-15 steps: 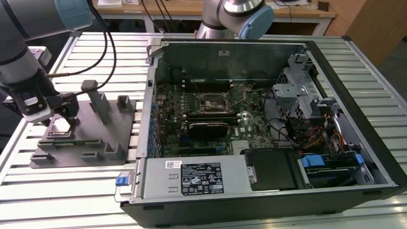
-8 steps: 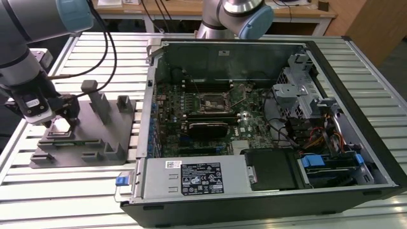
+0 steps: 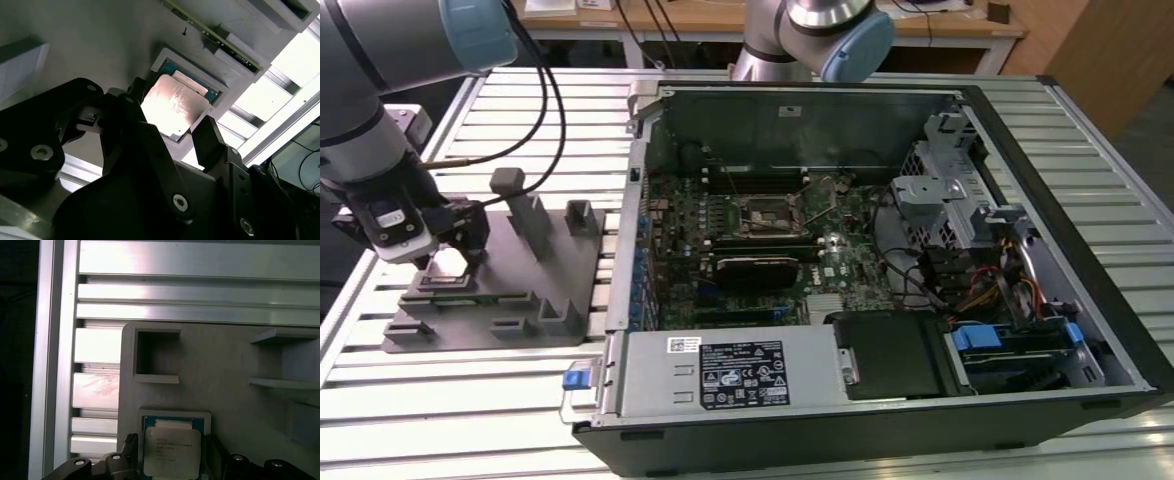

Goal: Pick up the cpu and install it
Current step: 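Reach for the cpu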

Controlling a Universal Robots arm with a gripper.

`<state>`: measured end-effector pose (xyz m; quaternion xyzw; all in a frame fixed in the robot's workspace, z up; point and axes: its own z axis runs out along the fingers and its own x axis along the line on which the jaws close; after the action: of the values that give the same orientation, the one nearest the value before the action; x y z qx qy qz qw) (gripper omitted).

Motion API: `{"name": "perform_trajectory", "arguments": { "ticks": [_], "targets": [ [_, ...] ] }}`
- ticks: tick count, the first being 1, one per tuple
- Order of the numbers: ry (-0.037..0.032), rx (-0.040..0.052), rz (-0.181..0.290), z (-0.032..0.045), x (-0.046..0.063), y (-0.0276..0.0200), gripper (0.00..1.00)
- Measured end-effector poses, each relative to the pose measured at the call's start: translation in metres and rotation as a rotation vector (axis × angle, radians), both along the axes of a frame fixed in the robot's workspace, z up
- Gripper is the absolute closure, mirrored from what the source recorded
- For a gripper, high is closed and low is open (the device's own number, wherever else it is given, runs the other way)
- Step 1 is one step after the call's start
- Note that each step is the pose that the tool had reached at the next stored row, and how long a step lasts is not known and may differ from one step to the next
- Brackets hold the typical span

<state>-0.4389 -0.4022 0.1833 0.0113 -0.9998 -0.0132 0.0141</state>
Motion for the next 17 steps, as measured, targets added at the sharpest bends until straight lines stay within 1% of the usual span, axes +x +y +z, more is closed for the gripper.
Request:
{"name": "perform_trajectory", "arguments": {
  "ticks": [1, 5, 7, 17],
  "targets": [
    [-0.0011, 0.0, 0.0, -0.0001, -0.0001, 0.0, 0.35],
    [-0.0105, 0.0002, 0.0, 0.0001, -0.0013, 0.0, 0.35],
    [-0.0126, 0.0002, 0.0, 0.0002, -0.0014, 0.0, 0.35],
    [-0.0135, 0.0001, 0.0, 0.0014, -0.0016, -0.0001, 0.35]
  ]
}}
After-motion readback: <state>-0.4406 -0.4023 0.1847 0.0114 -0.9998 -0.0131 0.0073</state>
